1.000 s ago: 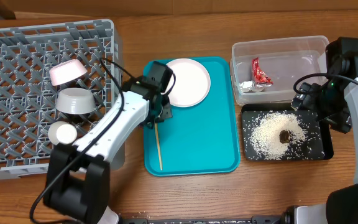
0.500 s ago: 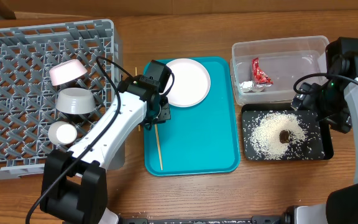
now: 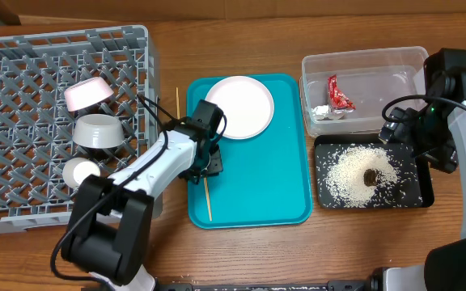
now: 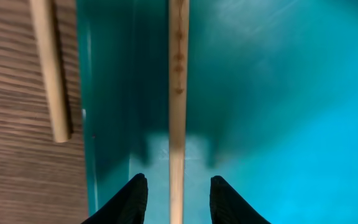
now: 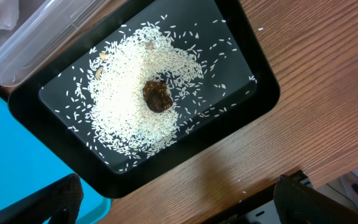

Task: Sort waste into correct bins and load items into the dishwasher
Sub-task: 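Carry the chopsticks to the dish rack edge and insert them with the left gripper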

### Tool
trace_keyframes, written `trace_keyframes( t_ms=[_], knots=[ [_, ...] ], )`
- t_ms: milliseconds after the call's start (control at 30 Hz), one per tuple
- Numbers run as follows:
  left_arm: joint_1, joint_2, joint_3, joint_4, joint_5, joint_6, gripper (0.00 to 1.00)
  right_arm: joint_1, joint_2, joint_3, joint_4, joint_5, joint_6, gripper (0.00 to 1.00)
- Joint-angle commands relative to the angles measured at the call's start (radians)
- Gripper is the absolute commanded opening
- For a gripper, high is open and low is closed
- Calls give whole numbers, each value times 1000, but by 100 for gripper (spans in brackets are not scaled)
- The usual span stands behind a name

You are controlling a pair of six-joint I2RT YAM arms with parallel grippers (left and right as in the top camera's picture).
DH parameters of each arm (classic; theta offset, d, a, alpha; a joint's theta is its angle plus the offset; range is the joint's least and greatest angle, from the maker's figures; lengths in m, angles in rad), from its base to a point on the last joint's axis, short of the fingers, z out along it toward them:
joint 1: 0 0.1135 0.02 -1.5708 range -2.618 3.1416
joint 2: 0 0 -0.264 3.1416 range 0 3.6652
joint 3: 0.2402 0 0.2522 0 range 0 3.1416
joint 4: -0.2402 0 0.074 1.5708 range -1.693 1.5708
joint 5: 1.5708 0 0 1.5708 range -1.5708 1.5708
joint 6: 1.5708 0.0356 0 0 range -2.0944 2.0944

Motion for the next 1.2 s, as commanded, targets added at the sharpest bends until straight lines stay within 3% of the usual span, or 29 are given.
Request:
trace_keyframes(
  t_ms=[0,67,100,167,400,767,1000,1167],
  knots=[
    [0,51,-15,9,18,-13,35,-5,-21,13,4,3,2,100],
    [0,71,-15,20,19,-6,27,-5,-21,13,4,3,2,100],
    [0,78,-15,24,28,-6,12,-5,-21,13,4,3,2,100],
    [0,75,-10,22,45,-6,4,-5,-21,13,2,3,2,100],
    [5,30,99,-84,22,0,4,-5,-21,13,2,3,2,100],
    [108,-119,396,-384,-182,125,4,-5,-21,13,2,3,2,100],
    [339,-119,413,-324,-173,317,4,-5,-21,13,1,3,2,100],
    [397,-118,410,-288,-172,338,8,-5,-21,13,1,3,2,100]
  ],
)
